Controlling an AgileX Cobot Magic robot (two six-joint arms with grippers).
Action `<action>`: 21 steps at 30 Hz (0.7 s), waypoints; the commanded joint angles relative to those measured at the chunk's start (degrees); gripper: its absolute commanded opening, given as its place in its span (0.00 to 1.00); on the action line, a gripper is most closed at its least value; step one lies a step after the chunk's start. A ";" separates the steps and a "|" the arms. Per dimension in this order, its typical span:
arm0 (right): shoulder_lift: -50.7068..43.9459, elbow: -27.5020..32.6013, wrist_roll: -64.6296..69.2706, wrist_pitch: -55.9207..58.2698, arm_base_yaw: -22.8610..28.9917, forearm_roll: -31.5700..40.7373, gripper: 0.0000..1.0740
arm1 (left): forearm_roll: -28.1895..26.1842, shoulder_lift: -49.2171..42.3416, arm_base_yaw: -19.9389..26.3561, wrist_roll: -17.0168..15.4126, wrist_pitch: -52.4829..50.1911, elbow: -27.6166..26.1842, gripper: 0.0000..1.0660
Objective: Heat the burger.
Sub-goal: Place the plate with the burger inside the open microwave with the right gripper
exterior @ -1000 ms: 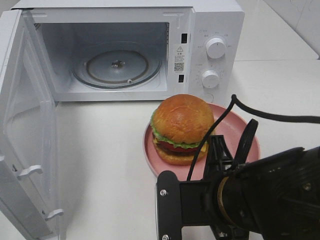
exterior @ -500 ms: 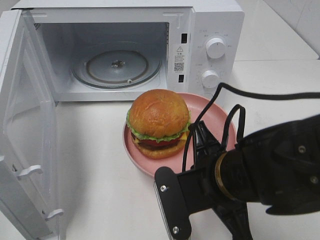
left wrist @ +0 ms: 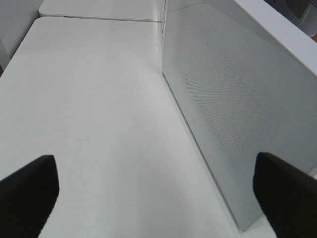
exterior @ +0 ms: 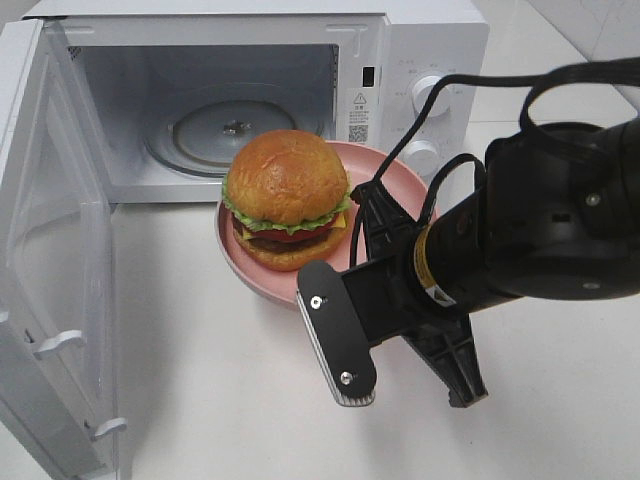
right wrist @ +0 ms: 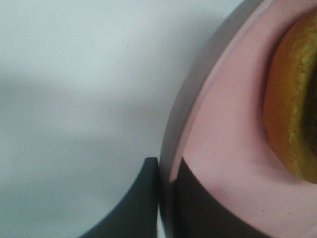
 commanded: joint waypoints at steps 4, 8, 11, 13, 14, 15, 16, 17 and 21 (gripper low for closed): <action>-0.46 -2.81 -21.94 -2.69 -3.84 15.41 0.00 | 0.06 -0.80 -0.11 -0.17 -0.80 0.11 0.94; -0.46 -2.86 -31.74 -3.61 -5.39 23.55 0.00 | 0.06 -0.80 -0.11 -0.17 -0.80 0.11 0.94; -0.46 -2.86 -44.00 -5.39 -6.99 32.95 0.00 | 0.06 -0.80 -0.11 -0.17 -0.80 0.11 0.94; -0.46 -2.86 -46.35 -5.79 -7.45 35.24 0.00 | 0.06 -0.80 -0.11 -0.17 -0.80 0.11 0.94; -0.46 -2.86 -49.68 -6.82 -8.25 38.27 0.00 | 0.06 -0.80 -0.11 -0.17 -0.80 0.11 0.94; -0.46 -2.86 -49.68 -6.82 -8.25 38.27 0.00 | 0.06 -0.80 -0.11 -0.17 -0.80 0.11 0.94; -0.46 -2.86 -52.43 -7.45 -9.00 40.85 0.00 | 0.06 -0.80 -0.11 -0.17 -0.80 0.11 0.94; -0.46 -2.86 -53.57 -7.73 -9.34 41.60 0.00 | 0.06 -0.80 -0.11 -0.17 -0.80 0.11 0.94; -0.46 -2.86 -54.09 -7.79 -9.91 40.62 0.00 | 0.06 -0.80 -0.11 -0.17 -0.80 0.11 0.94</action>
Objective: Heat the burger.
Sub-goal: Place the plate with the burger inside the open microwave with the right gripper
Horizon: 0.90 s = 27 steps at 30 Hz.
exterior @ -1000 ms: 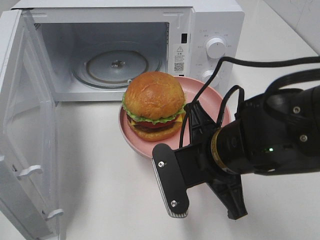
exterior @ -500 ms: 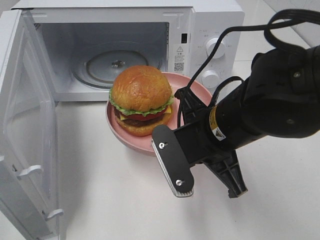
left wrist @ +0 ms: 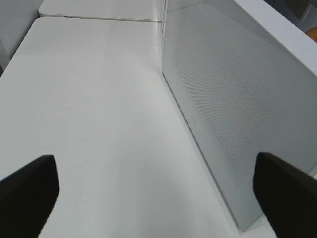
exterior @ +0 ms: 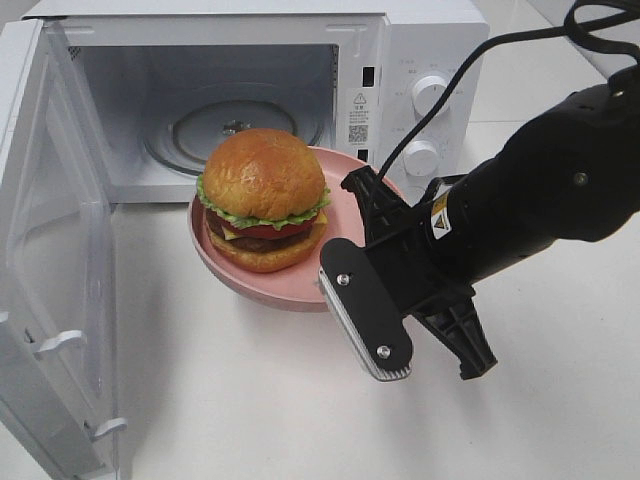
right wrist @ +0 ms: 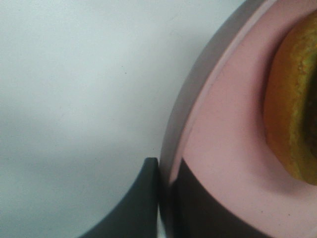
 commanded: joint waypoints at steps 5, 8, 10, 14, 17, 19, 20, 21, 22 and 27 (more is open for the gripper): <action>-0.52 -0.97 -0.92 -3.78 -0.80 -1.09 0.00 | 0.06 -0.80 -0.11 -0.17 -0.80 0.11 0.94; -0.52 -0.97 -0.92 -4.93 -0.80 -1.09 0.00 | 0.06 -0.80 -0.11 -0.17 -0.80 0.11 0.94; -0.52 -0.97 -0.92 -5.21 -0.80 -1.09 0.00 | 0.06 -0.80 -0.11 -0.17 -0.80 0.11 0.94; 0.52 -2.06 -0.29 -5.10 -0.80 -3.55 0.00 | 0.06 -0.80 -0.11 -0.17 -0.80 0.11 0.94; 2.64 -4.53 6.02 -4.87 -0.74 -7.05 0.00 | 0.06 -0.80 -0.11 -0.17 -0.80 0.11 0.94; 3.15 -5.27 7.39 -4.76 -0.74 -7.56 0.00 | 0.06 -0.80 -0.11 -0.17 -0.80 0.11 0.94; 4.13 -6.47 9.17 -4.70 -0.74 -8.59 0.00 | 0.06 -0.80 -0.11 -0.17 -0.80 0.11 0.94; 4.13 -6.47 9.17 -4.70 -0.74 -8.59 0.00 | 0.06 -0.80 -0.11 -0.17 -0.80 0.11 0.94; 5.04 -7.73 9.97 -4.47 -0.74 -9.05 0.00 | 0.06 -0.80 -0.11 -0.17 -0.80 0.11 0.94; 7.56 -10.83 11.80 -2.64 -0.34 -10.14 0.00 | 0.06 -0.80 -0.11 -0.17 -0.80 0.11 0.94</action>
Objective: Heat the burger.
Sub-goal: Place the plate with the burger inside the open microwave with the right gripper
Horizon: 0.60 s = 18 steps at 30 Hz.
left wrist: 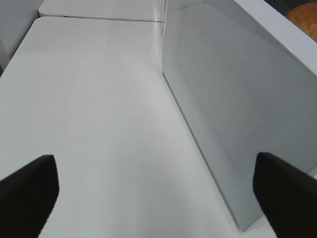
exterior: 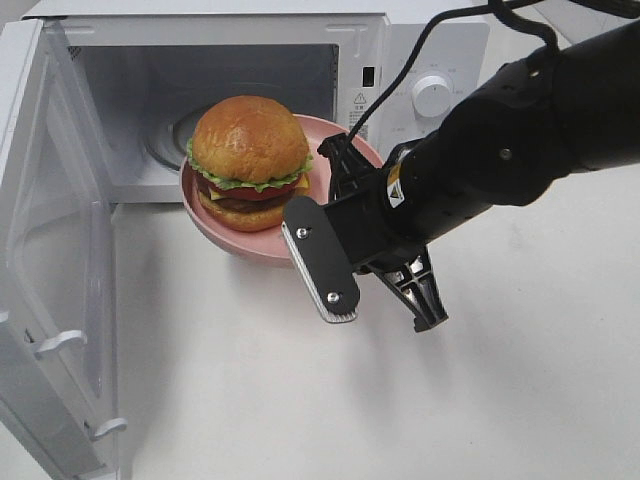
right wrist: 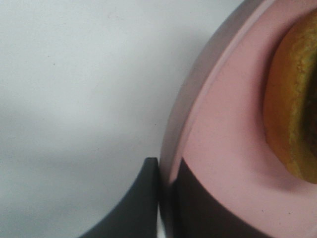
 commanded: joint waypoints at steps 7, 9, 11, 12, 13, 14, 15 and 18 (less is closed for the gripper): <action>4.13 -6.30 4.24 -0.86 2.06 -2.35 0.00 | 0.06 -0.80 -0.11 -0.17 -0.80 0.11 0.94; 5.73 -8.65 5.84 -0.92 2.06 -2.35 0.00 | 0.06 -0.80 -0.11 -0.17 -0.80 0.11 0.94; 6.65 -10.14 5.96 -0.80 2.06 -2.35 0.00 | 0.06 -0.80 -0.11 -0.23 -0.80 0.11 0.94; 6.65 -10.14 5.96 -0.80 2.06 -2.35 0.00 | 0.06 -0.80 -0.11 -0.23 -0.80 0.11 0.94; 7.05 -10.83 6.02 -0.46 2.06 -2.35 0.00 | 0.06 -0.80 -0.11 -0.23 -0.80 0.11 0.94; 8.14 -12.61 6.42 0.86 2.06 -2.35 0.00 | 0.06 -0.80 -0.11 -0.23 -0.80 0.11 0.94; 8.14 -12.61 6.42 0.86 2.06 -2.35 0.00 | 0.06 -0.80 -0.11 -0.23 -0.80 0.11 0.94; 9.80 -15.30 7.51 2.81 2.06 -3.55 0.00 | 0.06 -0.80 -0.11 -0.17 -0.80 0.11 0.94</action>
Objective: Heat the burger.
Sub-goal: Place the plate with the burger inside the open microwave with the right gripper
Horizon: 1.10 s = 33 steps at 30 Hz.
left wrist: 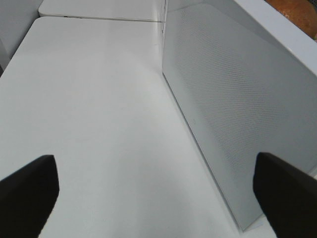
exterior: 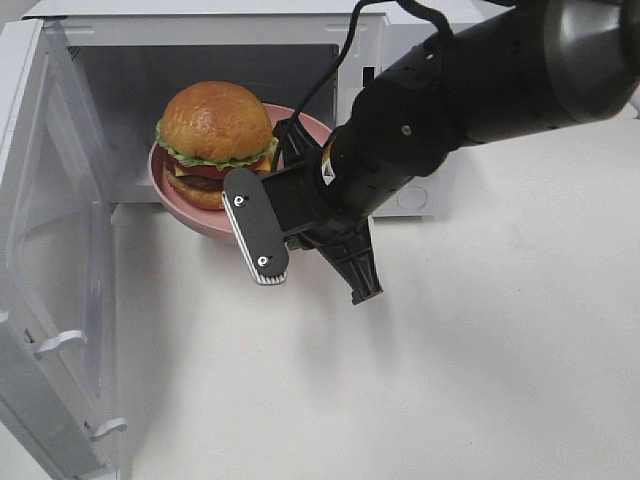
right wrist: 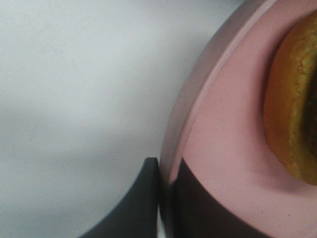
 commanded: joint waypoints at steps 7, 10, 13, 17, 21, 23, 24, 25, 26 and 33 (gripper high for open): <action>3.61 -8.02 6.25 0.29 0.00 -3.84 0.00 | 0.06 -0.80 -0.11 -0.17 -0.80 0.11 0.94; 5.56 -10.77 7.79 1.60 0.00 -4.70 0.00 | 0.06 -0.80 -0.11 -0.17 -0.80 0.11 0.94; 6.82 -12.49 8.14 1.60 0.00 -4.70 0.00 | 0.06 -0.80 -0.11 -0.17 -0.80 0.11 0.94; 8.37 -14.67 8.82 1.66 0.00 -4.70 0.00 | 0.06 -0.80 -0.11 -0.17 -0.80 0.11 0.94; 11.06 -18.62 11.46 2.58 0.00 -4.70 0.00 | 0.06 -0.80 -0.11 -0.17 -0.80 0.11 0.94; 12.15 -20.63 11.86 2.98 0.00 -4.70 0.00 | 0.06 -0.80 -0.11 -0.17 -0.80 0.11 0.94; 12.72 -21.43 12.03 3.09 0.00 -4.70 0.00 | 0.06 -0.80 -0.11 -0.17 -0.80 0.11 0.94; 12.72 -21.43 12.03 3.09 0.00 -4.70 0.00 | 0.06 -0.80 -0.11 -0.17 -0.80 0.11 0.94; 13.98 -23.55 12.78 3.50 -0.06 -4.70 0.00 | 0.06 -0.80 -0.11 -0.17 -0.80 0.11 0.94; 17.99 -30.37 12.83 7.33 -0.63 -4.70 0.00 | 0.06 -0.80 -0.11 -0.17 -0.80 0.11 0.94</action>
